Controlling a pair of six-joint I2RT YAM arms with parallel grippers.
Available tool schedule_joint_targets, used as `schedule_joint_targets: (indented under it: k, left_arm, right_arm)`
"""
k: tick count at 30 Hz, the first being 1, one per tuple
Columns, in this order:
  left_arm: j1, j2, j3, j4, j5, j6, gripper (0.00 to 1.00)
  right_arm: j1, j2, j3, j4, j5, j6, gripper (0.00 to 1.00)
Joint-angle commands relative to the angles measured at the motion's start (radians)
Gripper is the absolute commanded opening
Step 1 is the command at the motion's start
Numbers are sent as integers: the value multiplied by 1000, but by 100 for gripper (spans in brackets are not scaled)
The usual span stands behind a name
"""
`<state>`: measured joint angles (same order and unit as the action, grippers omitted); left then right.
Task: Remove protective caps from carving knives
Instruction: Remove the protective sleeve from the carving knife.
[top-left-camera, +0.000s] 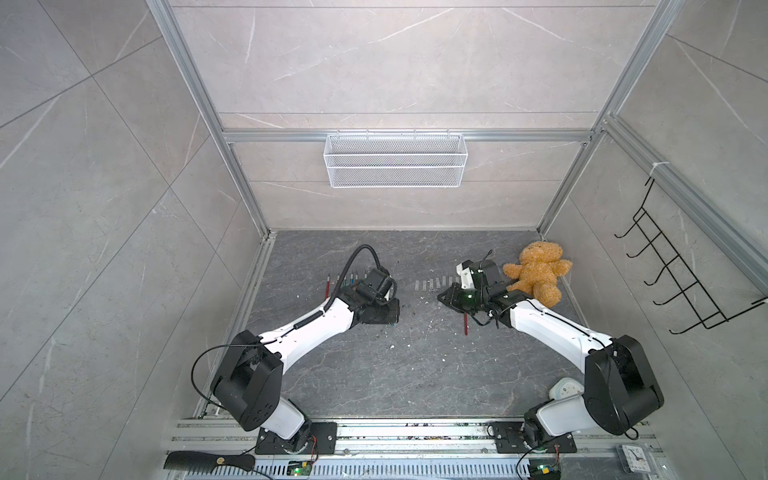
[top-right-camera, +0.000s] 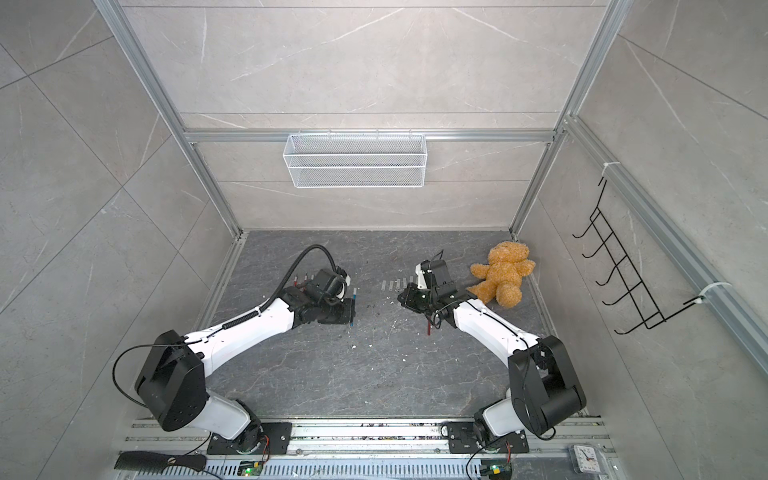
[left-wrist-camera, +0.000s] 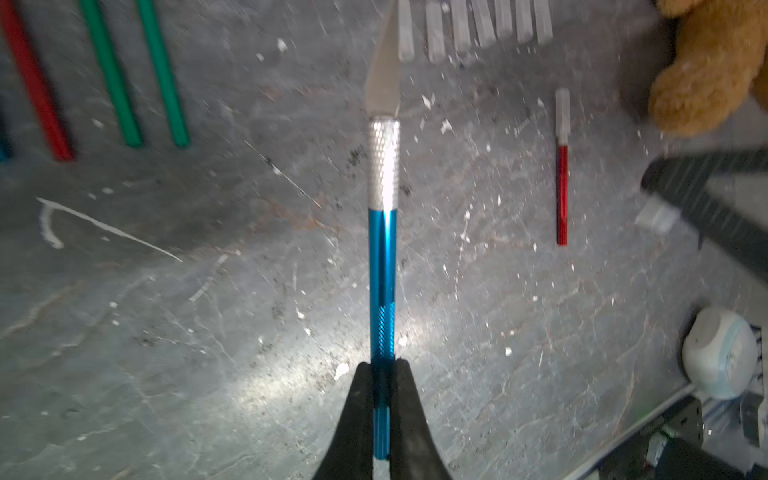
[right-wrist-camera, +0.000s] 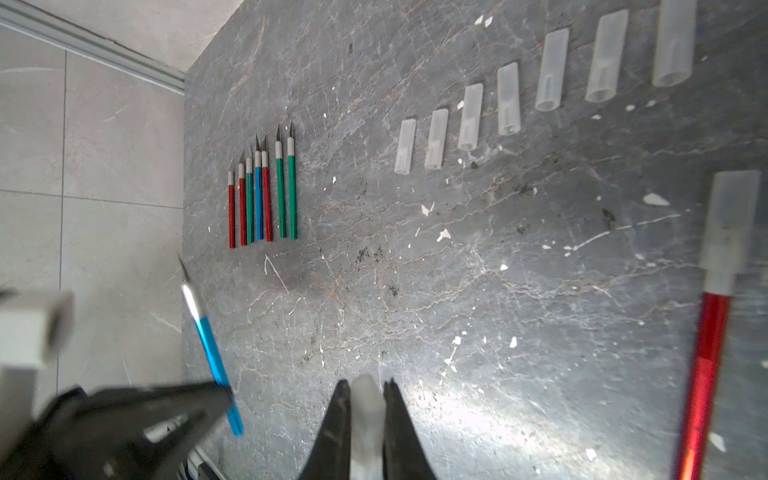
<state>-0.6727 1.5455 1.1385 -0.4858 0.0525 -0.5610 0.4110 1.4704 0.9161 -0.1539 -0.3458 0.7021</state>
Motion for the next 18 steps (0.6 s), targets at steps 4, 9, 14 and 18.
schedule_joint_targets:
  k: [4, 9, 14, 18]
  left_arm:
    - [73, 125, 155, -112, -113, 17, 0]
    - [86, 249, 292, -213, -174, 51, 0]
    - [99, 346, 385, -265, -209, 77, 0]
    - [117, 413, 438, -282, -217, 90, 0]
  right_arm:
    - [15, -41, -109, 140, -34, -49, 0]
    - [15, -44, -158, 223, -60, -46, 0]
    - [19, -54, -175, 257, -83, -41, 0]
    - [21, -74, -187, 258, -87, -40, 0]
